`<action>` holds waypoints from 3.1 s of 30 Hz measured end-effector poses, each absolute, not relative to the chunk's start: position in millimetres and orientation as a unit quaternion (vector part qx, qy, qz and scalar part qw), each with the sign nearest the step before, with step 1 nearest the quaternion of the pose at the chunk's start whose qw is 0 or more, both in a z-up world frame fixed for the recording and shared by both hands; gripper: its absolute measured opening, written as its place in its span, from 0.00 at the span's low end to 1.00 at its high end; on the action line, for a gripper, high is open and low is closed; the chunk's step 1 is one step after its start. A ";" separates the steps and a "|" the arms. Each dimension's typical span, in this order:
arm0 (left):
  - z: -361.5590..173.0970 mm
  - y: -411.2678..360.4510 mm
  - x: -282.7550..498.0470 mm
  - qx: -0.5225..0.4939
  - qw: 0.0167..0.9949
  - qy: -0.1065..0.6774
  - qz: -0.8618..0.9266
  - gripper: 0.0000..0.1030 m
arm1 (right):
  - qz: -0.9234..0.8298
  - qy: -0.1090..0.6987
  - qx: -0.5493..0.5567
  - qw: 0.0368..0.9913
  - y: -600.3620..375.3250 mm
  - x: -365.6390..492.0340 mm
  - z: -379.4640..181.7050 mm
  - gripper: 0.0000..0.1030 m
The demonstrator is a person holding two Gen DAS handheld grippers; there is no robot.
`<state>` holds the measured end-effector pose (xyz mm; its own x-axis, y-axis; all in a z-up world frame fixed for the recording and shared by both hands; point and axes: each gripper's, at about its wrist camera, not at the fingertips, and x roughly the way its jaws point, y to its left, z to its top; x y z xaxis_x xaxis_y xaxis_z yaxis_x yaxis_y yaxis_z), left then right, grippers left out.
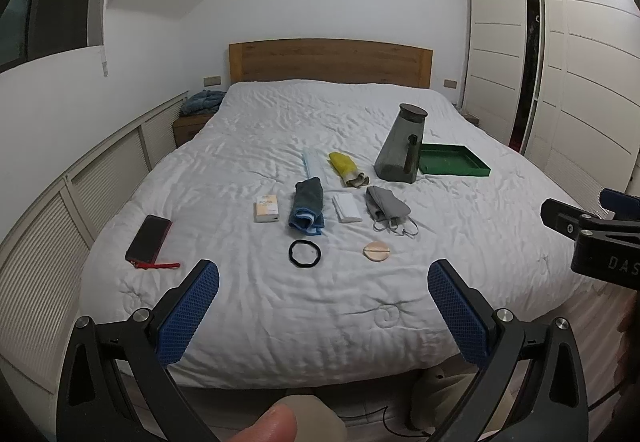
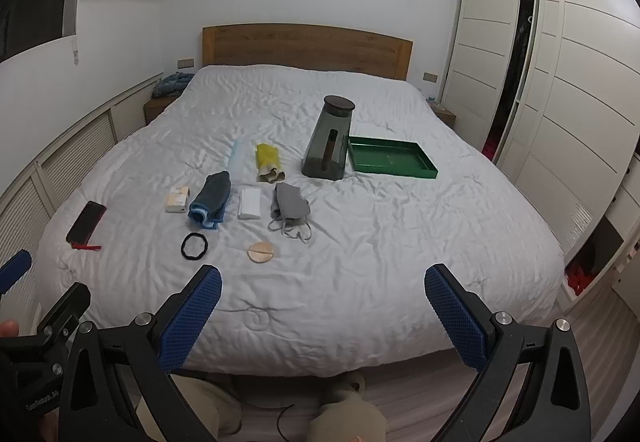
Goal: Organize soft objects
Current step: 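Lower the left tool onto the Face tissue pack while the right tool grasps the grey cloth, then lift the tissue pack and grey cloth and carry both over the green tray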
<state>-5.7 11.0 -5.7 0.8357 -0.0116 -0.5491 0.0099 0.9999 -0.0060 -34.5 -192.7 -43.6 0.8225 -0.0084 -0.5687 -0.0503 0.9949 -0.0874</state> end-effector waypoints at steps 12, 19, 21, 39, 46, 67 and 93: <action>-16.8 38.8 8.5 -0.018 0.955 0.296 0.010 0.99 | 0.029 0.302 -0.081 0.949 -169.2 -20.9 -49.4 1.00; -50.6 71.7 61.2 -0.025 0.945 0.323 0.030 0.99 | 0.049 0.345 -0.083 0.934 -163.2 63.8 -84.6 1.00; -60.0 73.9 82.9 -0.023 0.942 0.334 0.033 0.99 | 0.052 0.352 -0.088 0.930 -162.7 93.6 -89.8 1.00; -171.9 107.6 364.9 -0.015 0.908 0.415 0.054 0.99 | 0.080 0.392 -0.060 0.915 -162.1 415.2 -236.7 1.00; -207.6 127.0 414.8 -0.009 0.869 0.490 0.072 0.99 | 0.093 0.452 -0.054 0.886 -142.9 482.2 -276.1 1.00; -267.7 146.5 464.9 -0.011 0.801 0.592 0.086 0.63 | 0.104 0.536 -0.089 0.833 -108.3 550.2 -340.4 0.47; -173.2 161.6 456.1 -0.039 0.817 0.571 0.071 0.44 | 0.122 0.512 -0.027 0.850 -108.6 535.8 -216.8 0.12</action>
